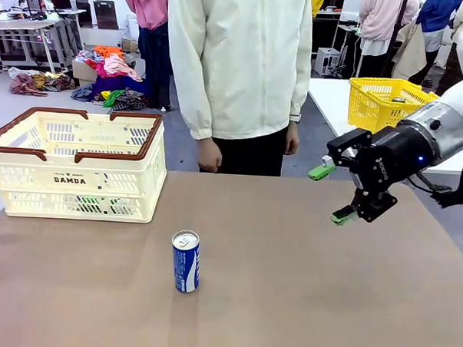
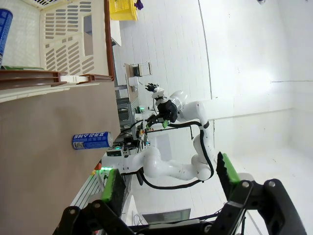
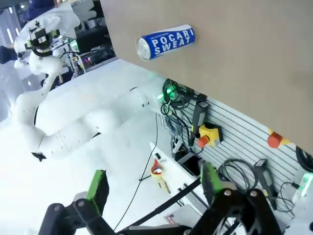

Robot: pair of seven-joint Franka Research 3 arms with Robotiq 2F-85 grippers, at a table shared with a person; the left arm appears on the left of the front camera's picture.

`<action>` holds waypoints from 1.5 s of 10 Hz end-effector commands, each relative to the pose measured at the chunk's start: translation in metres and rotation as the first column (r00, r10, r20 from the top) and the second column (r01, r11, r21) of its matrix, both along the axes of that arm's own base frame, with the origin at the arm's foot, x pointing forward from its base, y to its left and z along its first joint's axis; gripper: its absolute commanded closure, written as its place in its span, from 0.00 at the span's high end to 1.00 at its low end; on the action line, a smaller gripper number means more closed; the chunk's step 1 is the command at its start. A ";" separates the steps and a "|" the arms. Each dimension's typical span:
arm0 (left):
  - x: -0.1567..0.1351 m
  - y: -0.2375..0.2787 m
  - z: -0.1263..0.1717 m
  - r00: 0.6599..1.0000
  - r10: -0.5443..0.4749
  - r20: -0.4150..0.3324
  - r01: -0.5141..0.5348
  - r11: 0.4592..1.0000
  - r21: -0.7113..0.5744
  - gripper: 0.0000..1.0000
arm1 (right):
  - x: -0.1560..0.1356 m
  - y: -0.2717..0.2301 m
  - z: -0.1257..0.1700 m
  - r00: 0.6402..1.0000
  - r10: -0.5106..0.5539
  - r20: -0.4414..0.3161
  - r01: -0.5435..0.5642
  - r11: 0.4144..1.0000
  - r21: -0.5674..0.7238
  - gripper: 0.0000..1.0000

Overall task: Place the drinks into the Shopping basket.
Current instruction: Pick up one drink and place it into the Shopping basket.

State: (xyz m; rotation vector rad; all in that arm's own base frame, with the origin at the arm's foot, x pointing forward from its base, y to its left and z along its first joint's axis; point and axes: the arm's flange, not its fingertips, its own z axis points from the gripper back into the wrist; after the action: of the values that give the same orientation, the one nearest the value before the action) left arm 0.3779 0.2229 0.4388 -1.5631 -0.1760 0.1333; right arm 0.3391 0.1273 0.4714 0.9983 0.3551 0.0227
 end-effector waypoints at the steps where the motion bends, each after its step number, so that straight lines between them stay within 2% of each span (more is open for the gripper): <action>1: -0.001 -0.002 0.004 1.000 0.010 -0.004 -0.010 1.000 -0.018 1.00 | 0.008 0.051 0.018 0.991 0.079 0.104 -0.071 0.994 -0.080 1.00; 4: -0.001 -0.002 0.004 1.000 0.010 -0.004 -0.010 1.000 -0.018 1.00 | 0.008 0.051 0.018 0.991 0.079 0.104 -0.071 0.994 -0.080 1.00; 5: -0.001 -0.002 0.004 1.000 0.010 -0.004 -0.010 1.000 -0.018 1.00 | -0.002 0.054 0.019 0.992 0.093 0.087 -0.087 0.993 -0.079 1.00; 6: -0.001 -0.002 0.004 1.000 0.010 -0.004 -0.010 1.000 -0.018 1.00 | 0.002 0.044 0.025 0.979 0.178 0.096 -0.181 0.983 0.025 1.00; 8: -0.001 -0.002 0.004 1.000 0.010 -0.004 -0.010 1.000 -0.018 1.00 | 0.002 -0.059 0.044 0.989 0.007 0.148 -0.034 0.983 0.180 1.00; 9: -0.001 -0.002 0.004 1.000 0.010 -0.004 -0.010 1.000 -0.018 1.00 | -0.006 -0.110 0.045 0.983 -0.082 0.164 0.035 0.962 0.271 1.00; 11: -0.001 -0.002 0.004 1.000 0.010 -0.004 -0.010 1.000 -0.018 1.00 | -0.023 -0.193 0.028 0.968 -0.215 0.129 0.132 0.873 0.469 1.00; 12: -0.001 -0.002 0.004 1.000 0.010 -0.004 -0.010 1.000 -0.018 1.00 | -0.031 -0.223 0.010 0.951 -0.285 0.120 0.188 0.841 0.508 1.00; 13: -0.001 -0.002 0.004 1.000 0.010 -0.004 -0.010 1.000 -0.018 1.00 | -0.034 -0.236 -0.003 0.948 -0.301 0.101 0.201 0.816 0.542 1.00; 15: -0.001 -0.002 0.004 1.000 0.010 -0.004 -0.010 1.000 -0.018 1.00 | -0.043 -0.256 -0.025 0.903 -0.414 0.115 0.294 0.789 0.540 1.00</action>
State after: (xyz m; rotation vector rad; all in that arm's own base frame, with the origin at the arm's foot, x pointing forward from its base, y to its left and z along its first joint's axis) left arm 0.3777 0.2231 0.4388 -1.5632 -0.1765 0.1340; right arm 0.2894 -0.1401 0.4491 1.5622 -0.0060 -0.1124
